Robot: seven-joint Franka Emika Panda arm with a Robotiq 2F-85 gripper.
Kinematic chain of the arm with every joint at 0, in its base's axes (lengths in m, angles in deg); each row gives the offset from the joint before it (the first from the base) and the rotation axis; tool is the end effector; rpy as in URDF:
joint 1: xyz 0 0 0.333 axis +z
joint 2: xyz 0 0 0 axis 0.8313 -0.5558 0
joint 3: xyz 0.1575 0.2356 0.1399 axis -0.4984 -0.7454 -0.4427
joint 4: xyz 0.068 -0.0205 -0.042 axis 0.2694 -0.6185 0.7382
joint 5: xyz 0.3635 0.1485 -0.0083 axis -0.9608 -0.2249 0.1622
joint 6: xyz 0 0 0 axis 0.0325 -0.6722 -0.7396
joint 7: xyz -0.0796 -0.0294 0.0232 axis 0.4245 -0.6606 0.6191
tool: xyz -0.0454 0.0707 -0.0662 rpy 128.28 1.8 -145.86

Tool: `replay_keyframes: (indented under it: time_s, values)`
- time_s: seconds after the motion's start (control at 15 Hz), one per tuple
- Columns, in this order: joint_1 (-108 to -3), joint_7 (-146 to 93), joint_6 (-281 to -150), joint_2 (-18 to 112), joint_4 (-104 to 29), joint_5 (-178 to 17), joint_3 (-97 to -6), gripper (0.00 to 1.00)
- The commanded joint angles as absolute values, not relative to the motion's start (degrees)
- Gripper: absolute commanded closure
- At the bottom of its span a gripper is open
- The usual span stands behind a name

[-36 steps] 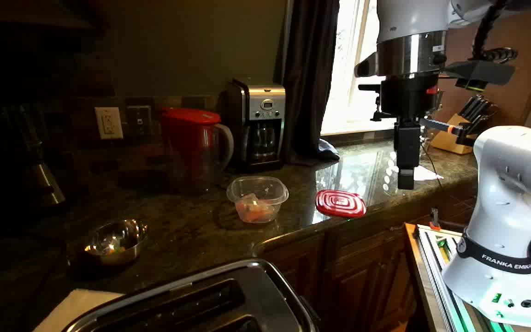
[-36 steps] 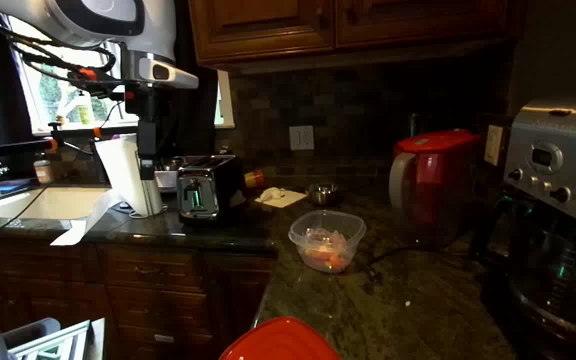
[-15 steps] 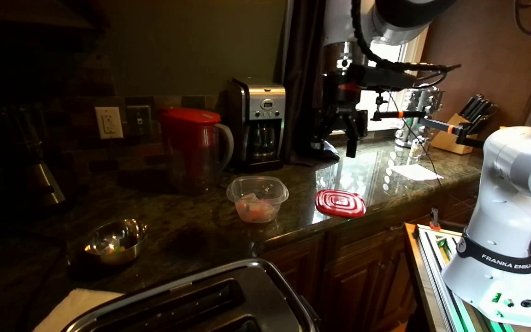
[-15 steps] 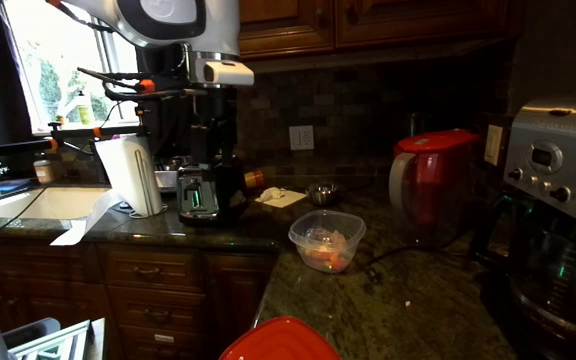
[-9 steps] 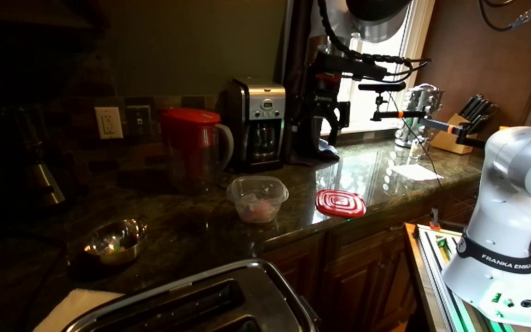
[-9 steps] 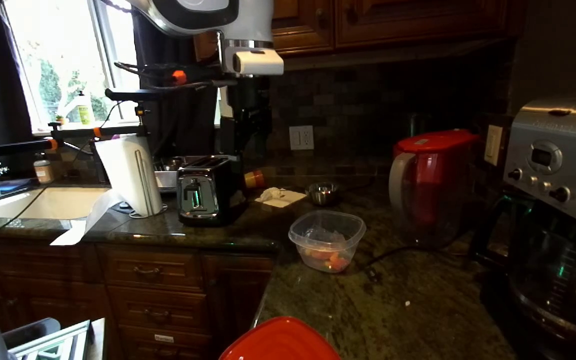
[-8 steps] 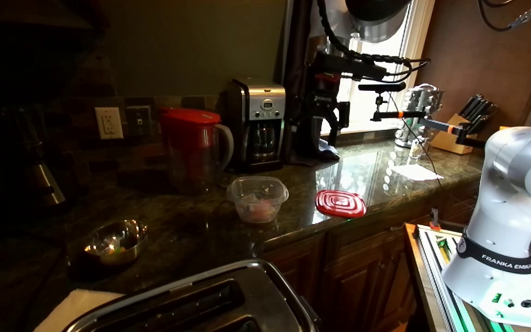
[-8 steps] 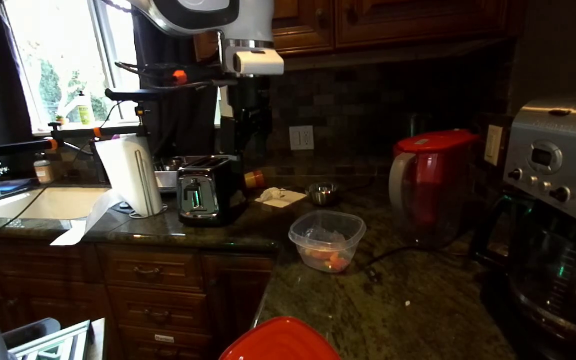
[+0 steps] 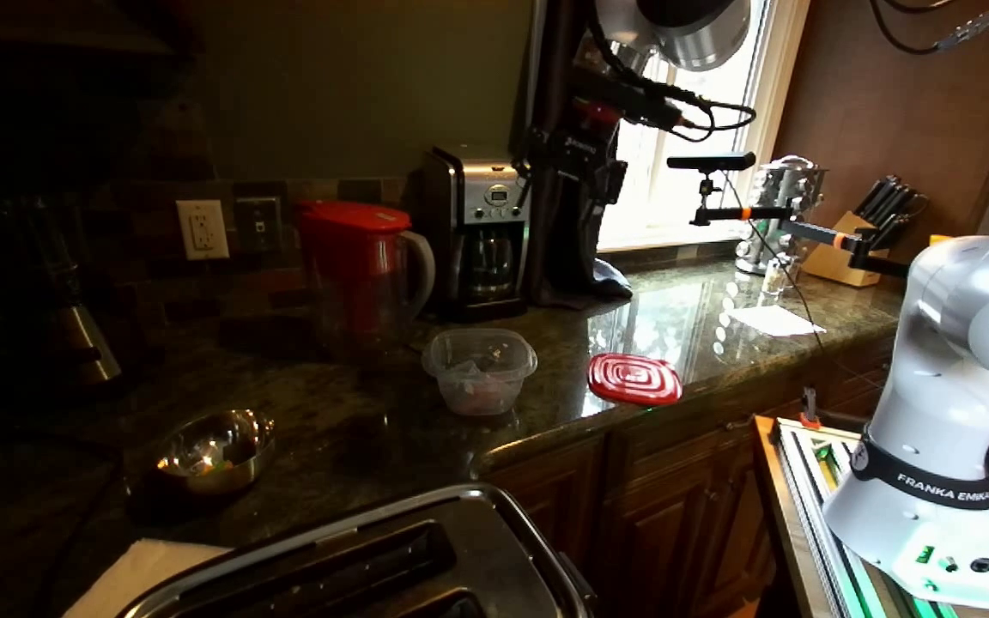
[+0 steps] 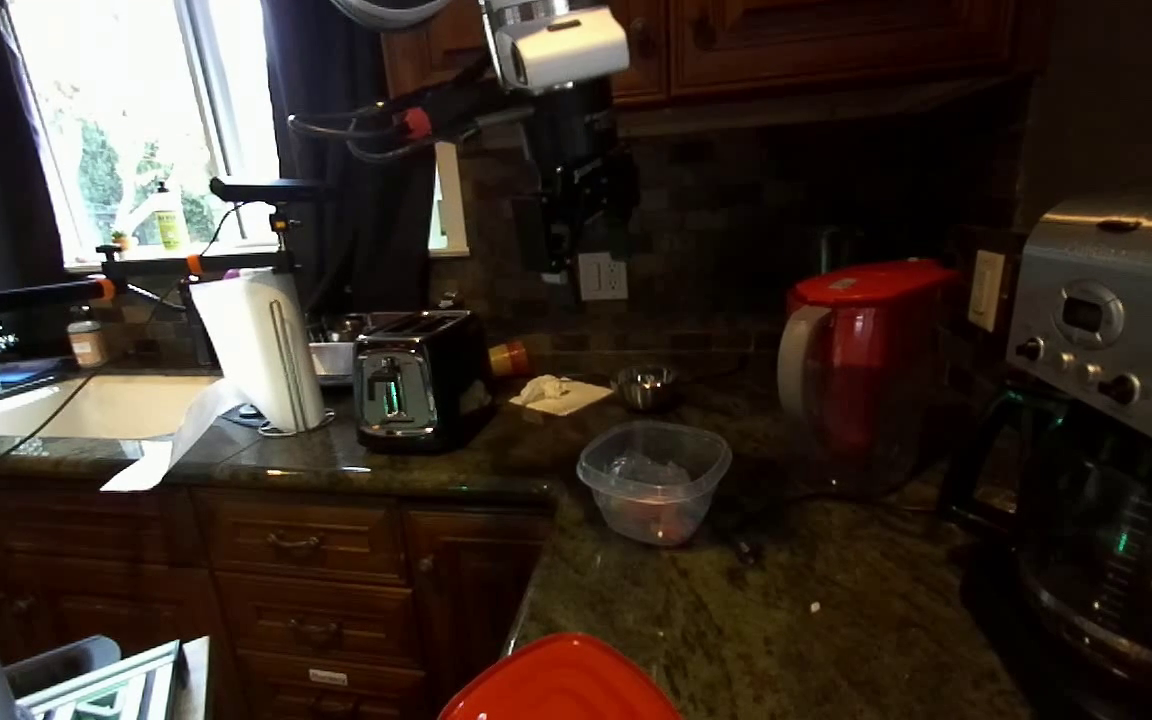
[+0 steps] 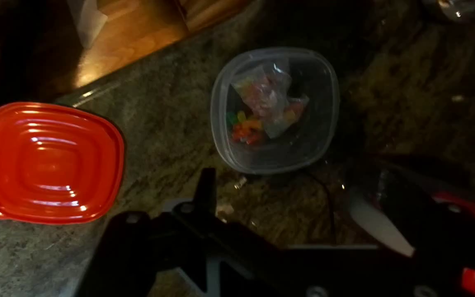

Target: Remove the red lid from the jug.

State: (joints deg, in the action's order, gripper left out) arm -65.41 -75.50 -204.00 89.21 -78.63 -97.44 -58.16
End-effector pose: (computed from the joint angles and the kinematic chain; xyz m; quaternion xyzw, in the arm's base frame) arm 0.4410 -0.0371 0.5335 -0.8250 0.5401 -0.0787 0.1464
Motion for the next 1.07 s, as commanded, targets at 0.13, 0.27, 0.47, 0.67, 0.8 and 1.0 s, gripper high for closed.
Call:
replay_keyframes:
  time_s: [0.13, 0.27, 0.47, 0.67, 0.8, 1.0]
  values:
    - [-67.8, -88.0, -216.5, 83.4, -75.4, -97.3, -58.2, 0.00]
    - [-69.5, -95.6, -221.6, 81.8, -74.7, -91.6, -60.5, 0.00]
    - [-66.9, -93.2, -221.0, 82.4, -75.3, -92.4, -58.0, 0.00]
    - [-65.0, -95.2, -227.8, 82.1, -76.3, -98.9, -57.2, 0.00]
    - [-63.4, -93.9, -231.4, 82.1, -75.7, -104.2, -55.7, 0.00]
    - [-57.5, -84.9, -237.5, 82.1, -76.4, -117.8, -51.4, 0.00]
